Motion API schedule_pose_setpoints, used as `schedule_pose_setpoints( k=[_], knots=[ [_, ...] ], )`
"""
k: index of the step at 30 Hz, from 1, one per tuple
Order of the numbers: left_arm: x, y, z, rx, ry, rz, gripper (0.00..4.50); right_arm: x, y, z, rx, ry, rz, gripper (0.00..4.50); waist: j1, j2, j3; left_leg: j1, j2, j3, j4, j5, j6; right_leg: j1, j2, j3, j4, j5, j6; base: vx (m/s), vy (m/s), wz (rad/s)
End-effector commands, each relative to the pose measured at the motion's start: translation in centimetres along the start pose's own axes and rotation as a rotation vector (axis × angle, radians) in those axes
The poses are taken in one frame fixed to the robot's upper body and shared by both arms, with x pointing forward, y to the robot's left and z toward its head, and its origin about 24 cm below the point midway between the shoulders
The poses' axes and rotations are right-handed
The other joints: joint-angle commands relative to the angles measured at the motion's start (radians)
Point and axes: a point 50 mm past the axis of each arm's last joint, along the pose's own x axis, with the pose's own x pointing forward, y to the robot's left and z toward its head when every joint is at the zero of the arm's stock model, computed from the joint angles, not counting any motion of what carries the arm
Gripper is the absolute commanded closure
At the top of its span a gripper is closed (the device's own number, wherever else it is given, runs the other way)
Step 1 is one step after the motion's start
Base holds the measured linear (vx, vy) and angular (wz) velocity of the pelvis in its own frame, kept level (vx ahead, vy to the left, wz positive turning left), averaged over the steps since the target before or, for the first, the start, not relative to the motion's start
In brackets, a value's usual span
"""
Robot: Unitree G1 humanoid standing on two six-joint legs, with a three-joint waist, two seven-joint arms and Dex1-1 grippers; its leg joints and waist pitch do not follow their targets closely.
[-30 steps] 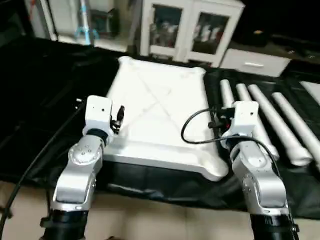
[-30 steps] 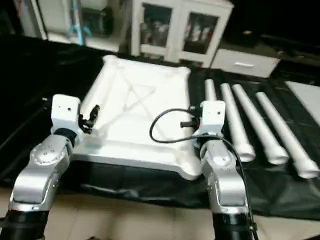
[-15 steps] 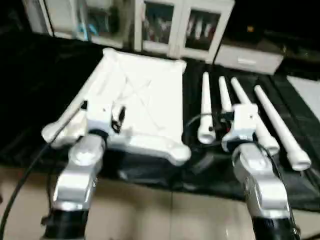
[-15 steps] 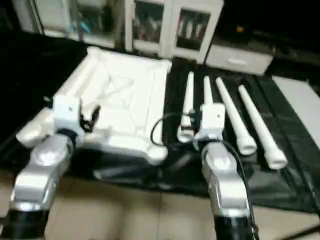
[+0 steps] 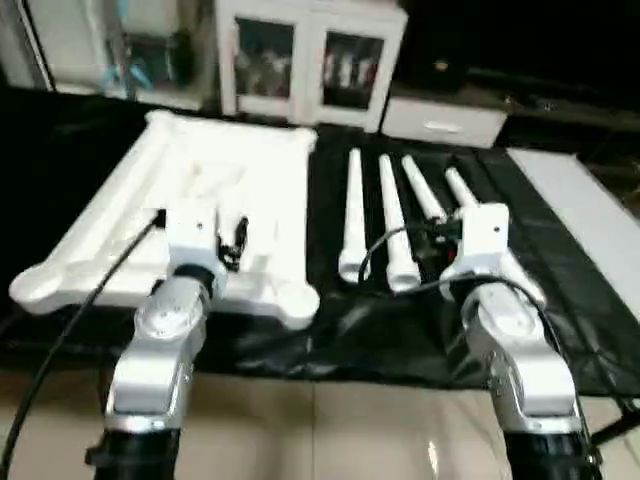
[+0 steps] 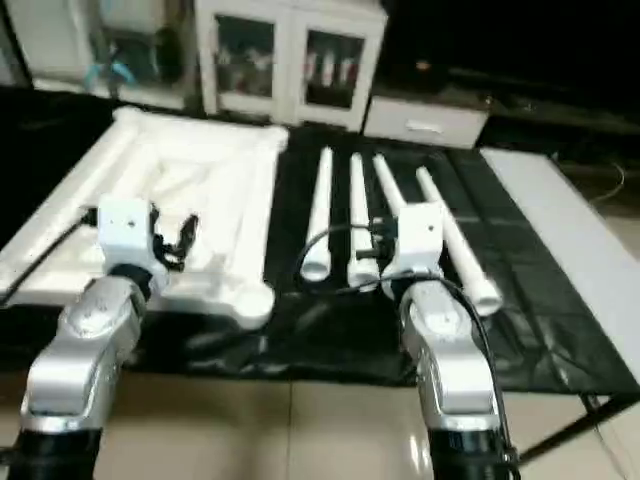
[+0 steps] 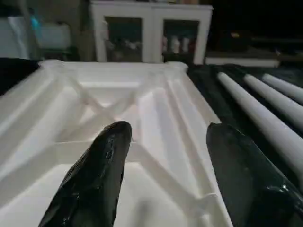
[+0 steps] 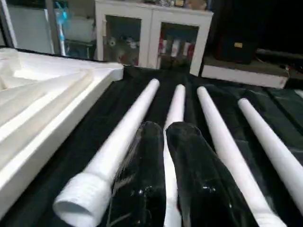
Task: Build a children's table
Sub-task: Move to table
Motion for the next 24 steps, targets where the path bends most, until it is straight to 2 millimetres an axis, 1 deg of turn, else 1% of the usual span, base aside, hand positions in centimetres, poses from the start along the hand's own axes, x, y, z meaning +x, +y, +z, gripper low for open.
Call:
schedule_pose_setpoints(
  k=[1,2,3,4,5,6,7,8,9,10,11,12,13,14,15,16,17,18,19,20,21,22,23,24],
  knots=[
    [0.0,0.2,0.4,0.008,-0.009,0.007,1.53,0.2,0.1,0.3,0.009,0.000,0.011,4.09,0.039,-0.003,-0.061,-0.077,-0.048,0.026,-0.064,-0.043,0.106,0.108,-0.069,0.104,-0.147,-0.625,-0.087,0.137,0.014,-0.04],
    [0.0,0.2,0.4,0.008,-0.009,0.009,1.53,0.3,0.2,0.3,0.011,-0.001,0.012,4.09,0.039,-0.003,-0.061,-0.077,-0.048,0.026,-0.064,-0.043,0.106,0.108,-0.069,0.104,-0.147,-0.625,-0.087,0.137,0.014,-0.04],
    [0.0,0.2,0.4,0.008,-0.009,0.009,1.53,0.3,0.2,0.3,0.011,-0.001,0.012,4.09,0.029,0.018,-0.065,-0.040,-0.034,0.018,-0.097,0.001,0.108,0.083,-0.037,0.075,-0.117,-0.427,-0.153,0.157,0.028,0.05],
    [0.0,0.2,0.5,0.010,-0.011,0.009,1.53,0.3,0.2,0.3,0.013,-0.003,0.013,4.09,0.000,0.026,-0.068,0.036,-0.001,-0.018,-0.123,-0.009,0.140,0.020,-0.005,0.050,-0.062,-0.239,-0.198,0.217,0.013,0.10],
    [0.0,0.2,0.5,0.011,-0.012,0.009,1.53,0.3,0.2,0.3,0.013,-0.004,0.013,4.09,-0.028,0.038,-0.080,0.122,0.025,-0.073,-0.121,0.047,0.239,-0.058,-0.001,0.031,-0.007,-0.115,-0.212,0.217,0.013,0.10],
    [0.1,0.3,0.6,0.017,-0.014,0.008,1.53,0.3,0.2,0.4,0.015,-0.006,0.014,4.09,-0.044,0.026,-0.090,0.151,0.036,-0.097,-0.110,0.111,0.301,-0.085,-0.011,0.032,0.012,-0.066,-0.192,0.271,-0.006,0.11],
    [0.1,0.3,0.6,0.019,-0.015,0.007,1.53,0.4,0.2,0.4,0.016,-0.006,0.015,4.09,-0.044,0.011,-0.091,0.154,0.006,-0.103,-0.087,0.215,0.405,-0.097,-0.026,0.045,0.018,-0.010,-0.152,0.262,-0.009,0.04],
    [0.1,0.3,0.6,0.020,-0.015,0.007,1.53,0.4,0.2,0.4,0.017,-0.007,0.016,4.09,-0.007,-0.030,-0.092,0.021,-0.140,-0.019,-0.021,0.244,0.393,0.062,-0.028,0.118,-0.025,0.081,-0.179,0.262,-0.009,0.04],
    [0.1,0.3,0.6,0.020,-0.015,0.007,1.53,0.4,0.2,0.4,0.017,-0.007,0.016,4.09,-0.007,-0.030,-0.092,0.021,-0.140,-0.019,-0.021,0.244,0.393,0.062,-0.028,0.118,-0.025,0.081,-0.179,0.264,0.026,0.09],
    [0.1,0.3,0.7,0.027,-0.019,0.004,1.53,0.3,0.2,0.4,0.021,-0.009,0.016,4.09,0.077,-0.047,-0.096,-0.186,-0.129,-0.016,0.162,-0.013,0.273,0.256,-0.174,0.306,-0.087,0.178,-0.428,0.290,0.131,0.38],
    [0.2,0.3,0.9,0.035,-0.023,0.001,1.53,0.3,0.3,0.4,0.034,-0.009,0.020,4.09,0.104,-0.028,-0.083,-0.209,-0.095,-0.035,0.183,-0.028,0.192,0.242,-0.192,0.322,-0.089,0.347,-0.483,0.290,0.131,0.38],
    [0.2,0.3,1.0,0.038,-0.036,-0.006,1.53,0.2,0.3,0.3,0.044,-0.003,0.020,4.09,0.111,-0.017,-0.071,-0.247,-0.036,-0.071,0.173,-0.011,0.058,0.237,-0.171,0.305,-0.070,0.602,-0.508,0.228,0.191,0.40],
    [0.1,0.0,1.3,0.029,-0.056,-0.045,1.53,0.0,0.5,0.3,0.064,0.004,0.036,4.09,0.111,0.013,-0.086,-0.218,-0.023,-0.070,0.032,0.215,0.067,0.221,-0.015,0.174,0.004,0.724,-0.329,-0.012,0.134,0.15],
    [0.1,-0.1,1.4,0.028,-0.060,-0.062,1.53,-0.1,0.6,0.3,0.069,0.004,0.044,4.09,0.025,0.101,-0.102,-0.010,-0.009,-0.134,0.020,0.658,0.227,-0.037,0.083,0.018,0.132,0.232,-0.099,-0.012,0.134,0.15],
    [0.1,-0.1,1.5,0.028,-0.060,-0.072,1.53,-0.1,0.7,0.3,0.071,0.002,0.050,4.09,0.019,0.097,-0.124,0.027,0.039,-0.216,0.011,1.016,0.373,-0.082,0.081,0.015,0.179,0.003,-0.033,-0.073,0.035,-0.23],
    [0.0,-0.3,1.6,0.051,-0.072,-0.098,1.53,-0.3,0.9,0.4,0.076,-0.003,0.076,4.09,0.062,0.078,-0.110,0.025,0.084,-0.220,0.065,1.447,0.402,-0.135,0.017,0.065,0.171,-0.019,0.077,0.101,-0.041,-0.27],
    [-0.1,-0.3,1.6,0.063,-0.079,-0.110,1.53,-0.3,1.1,0.4,0.078,-0.006,0.089,4.09,0.065,0.067,-0.124,0.032,0.066,-0.214,0.097,1.620,0.369,-0.154,0.002,0.081,0.161,0.075,0.123,0.101,-0.041,-0.27],
    [-0.2,-0.4,1.6,0.069,-0.088,-0.141,1.53,-0.5,1.2,0.5,0.080,-0.012,0.110,4.09,0.074,0.067,-0.124,-0.008,-0.006,-0.157,0.111,1.815,0.242,-0.157,0.015,0.086,0.125,0.282,0.143,0.000,0.000,0.00],
    [-0.4,-0.5,1.7,0.079,-0.101,-0.168,1.53,-0.6,1.4,0.6,0.069,-0.017,0.128,4.09,0.075,0.023,-0.112,-0.030,-0.044,-0.122,0.099,1.750,0.149,-0.166,0.008,0.110,0.055,0.451,0.083,-0.266,-0.017,0.03],
    [-0.6,-0.4,1.7,0.099,-0.112,-0.182,1.53,-0.7,1.4,0.7,0.058,-0.022,0.145,4.09,0.058,-0.056,-0.100,-0.067,-0.123,-0.061,0.090,1.193,0.092,-0.140,-0.023,0.147,-0.017,0.679,0.007,-0.266,-0.017,0.03],
    [-0.7,-0.2,1.8,0.101,-0.113,-0.193,1.53,-0.9,1.4,0.8,0.050,-0.029,0.159,4.09,0.058,-0.056,-0.100,-0.067,-0.123,-0.061,0.090,1.193,0.092,-0.140,-0.023,0.147,-0.017,0.679,0.007,-0.220,-0.018,0.24],
    [-0.9,-0.1,1.8,0.095,-0.113,-0.210,1.36,-1.0,1.2,1.0,0.044,-0.035,0.170,4.09,0.094,-0.035,-0.083,-0.139,-0.075,-0.060,0.071,0.345,0.145,-0.044,-0.173,0.238,-0.052,0.822,-0.176,-0.089,-0.008,0.30],
    [-0.9,0.0,1.8,0.105,-0.111,-0.220,1.36,-1.1,0.9,1.0,0.043,-0.035,0.165,4.09,0.067,-0.012,-0.078,-0.136,-0.049,-0.060,-0.008,0.188,0.109,-0.032,-0.115,0.177,-0.049,0.572,-0.223,-0.089,-0.008,0.30],
    [-1.0,0.2,1.7,0.110,-0.109,-0.225,1.36,-1.1,0.6,1.1,0.041,-0.034,0.153,4.09,0.056,0.001,-0.076,-0.129,-0.045,-0.054,-0.032,0.131,0.088,-0.038,-0.071,0.151,-0.047,0.386,-0.232,-0.053,-0.034,0.12]
  ],
)
